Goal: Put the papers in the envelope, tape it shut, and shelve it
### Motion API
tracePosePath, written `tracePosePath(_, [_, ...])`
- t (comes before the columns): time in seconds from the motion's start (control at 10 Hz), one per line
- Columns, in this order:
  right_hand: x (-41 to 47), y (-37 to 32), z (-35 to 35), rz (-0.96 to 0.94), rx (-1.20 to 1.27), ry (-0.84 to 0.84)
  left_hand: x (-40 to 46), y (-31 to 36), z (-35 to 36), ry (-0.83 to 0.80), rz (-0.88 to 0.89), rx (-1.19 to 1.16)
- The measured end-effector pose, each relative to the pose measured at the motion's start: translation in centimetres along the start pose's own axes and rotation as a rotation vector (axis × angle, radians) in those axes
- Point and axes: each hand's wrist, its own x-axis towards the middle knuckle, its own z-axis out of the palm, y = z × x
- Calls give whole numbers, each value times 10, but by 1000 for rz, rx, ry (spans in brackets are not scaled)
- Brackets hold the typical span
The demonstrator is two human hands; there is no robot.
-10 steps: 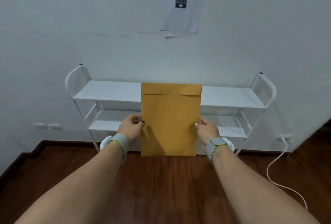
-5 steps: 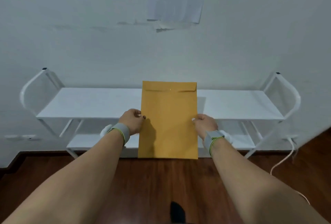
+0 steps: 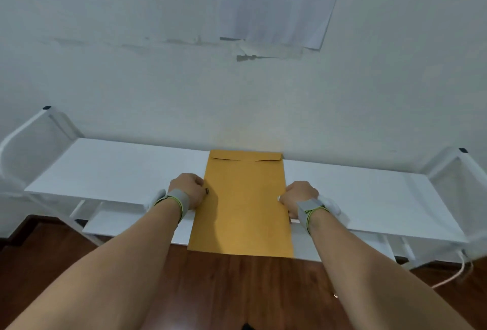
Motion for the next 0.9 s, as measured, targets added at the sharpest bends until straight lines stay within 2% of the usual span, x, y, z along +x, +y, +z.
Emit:
tracePosePath(0.3, [32, 17, 4, 142, 124, -73, 12, 11, 3, 11, 29, 108])
tracePosePath(0.6, [9, 10, -8, 105, 266, -50, 7, 14, 10, 73, -7, 145])
tracePosePath(0.7, [8, 14, -6, 63, 294, -28, 1, 15, 10, 110, -19, 121])
tracePosePath(0.9, [-12, 25, -19, 40, 338, 88, -24, 11, -4, 310, 37, 51])
